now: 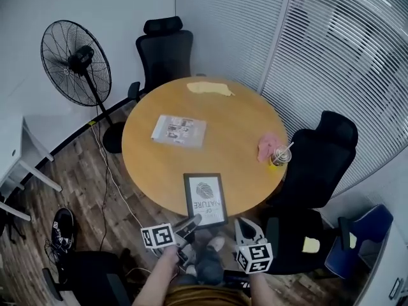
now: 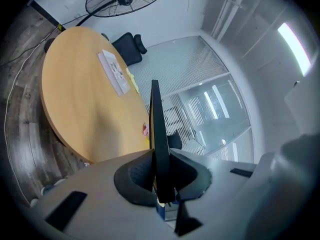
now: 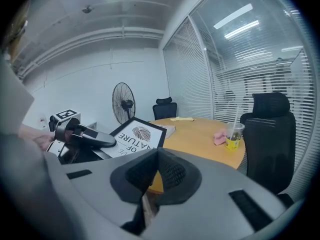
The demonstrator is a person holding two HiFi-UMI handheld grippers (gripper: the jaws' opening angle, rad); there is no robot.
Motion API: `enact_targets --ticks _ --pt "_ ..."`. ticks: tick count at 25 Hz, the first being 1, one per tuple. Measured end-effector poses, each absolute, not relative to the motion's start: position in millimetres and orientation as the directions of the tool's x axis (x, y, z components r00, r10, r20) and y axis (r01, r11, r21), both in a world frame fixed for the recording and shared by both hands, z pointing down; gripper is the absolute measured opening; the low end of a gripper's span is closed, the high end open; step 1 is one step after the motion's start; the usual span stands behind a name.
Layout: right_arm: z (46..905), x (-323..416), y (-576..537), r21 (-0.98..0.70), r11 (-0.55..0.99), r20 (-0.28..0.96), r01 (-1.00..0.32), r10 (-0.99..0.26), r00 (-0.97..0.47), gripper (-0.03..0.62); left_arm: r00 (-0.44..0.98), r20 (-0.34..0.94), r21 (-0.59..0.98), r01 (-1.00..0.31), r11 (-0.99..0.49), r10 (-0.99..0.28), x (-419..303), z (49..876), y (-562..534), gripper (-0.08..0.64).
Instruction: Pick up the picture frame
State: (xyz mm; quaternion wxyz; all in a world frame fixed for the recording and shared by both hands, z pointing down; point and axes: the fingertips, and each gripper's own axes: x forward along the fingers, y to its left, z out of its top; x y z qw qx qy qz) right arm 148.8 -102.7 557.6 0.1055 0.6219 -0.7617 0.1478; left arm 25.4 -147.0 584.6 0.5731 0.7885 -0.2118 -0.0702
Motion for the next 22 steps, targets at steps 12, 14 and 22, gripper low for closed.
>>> enact_targets --ticks 12,14,22 --pt "529 146 -79 -0.131 0.127 0.265 -0.983 -0.951 -0.158 0.012 0.908 0.094 0.889 -0.261 -0.375 -0.409 12 539 -123 0.063" --pt "527 144 -76 -0.128 0.125 0.261 -0.984 -0.953 -0.155 0.012 0.910 0.089 0.881 -0.262 -0.395 -0.405 12 533 -120 0.063" --pt "521 132 -66 -0.113 0.130 0.237 -0.985 -0.959 -0.154 0.012 0.914 0.063 0.863 -0.252 -0.439 -0.402 0 515 -106 0.063"
